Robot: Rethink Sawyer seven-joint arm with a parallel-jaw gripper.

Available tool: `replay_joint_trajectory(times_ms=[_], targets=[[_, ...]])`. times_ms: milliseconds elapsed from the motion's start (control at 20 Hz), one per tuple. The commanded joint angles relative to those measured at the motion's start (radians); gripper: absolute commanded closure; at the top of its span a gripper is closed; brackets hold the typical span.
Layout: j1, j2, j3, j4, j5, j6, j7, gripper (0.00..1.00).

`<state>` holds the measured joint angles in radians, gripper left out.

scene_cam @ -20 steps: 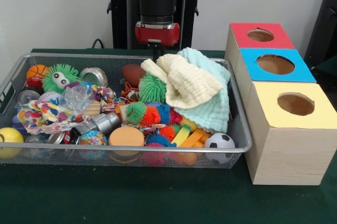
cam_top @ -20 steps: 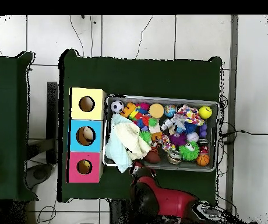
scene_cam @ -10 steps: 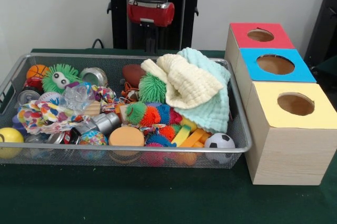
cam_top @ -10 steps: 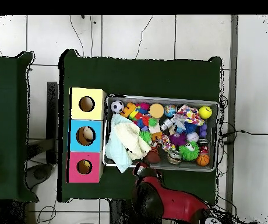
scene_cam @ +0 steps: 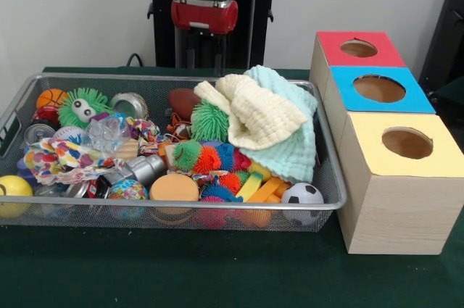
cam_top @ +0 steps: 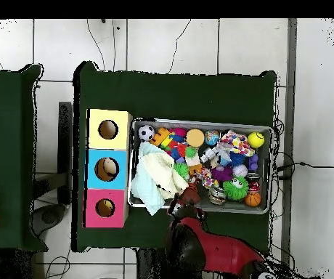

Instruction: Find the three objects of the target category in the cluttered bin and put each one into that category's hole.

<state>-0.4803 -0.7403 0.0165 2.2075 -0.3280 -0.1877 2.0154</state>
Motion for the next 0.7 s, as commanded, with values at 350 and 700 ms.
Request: replay_joint_trajectory(times_ms=[350, 700], targets=[[0.016, 0.071, 0.025, -0.151, 0.003, 0.030, 0.080, 0.00], [0.015, 0.114, 0.016, -0.190, -0.019, -0.034, 0.072, 0.00]])
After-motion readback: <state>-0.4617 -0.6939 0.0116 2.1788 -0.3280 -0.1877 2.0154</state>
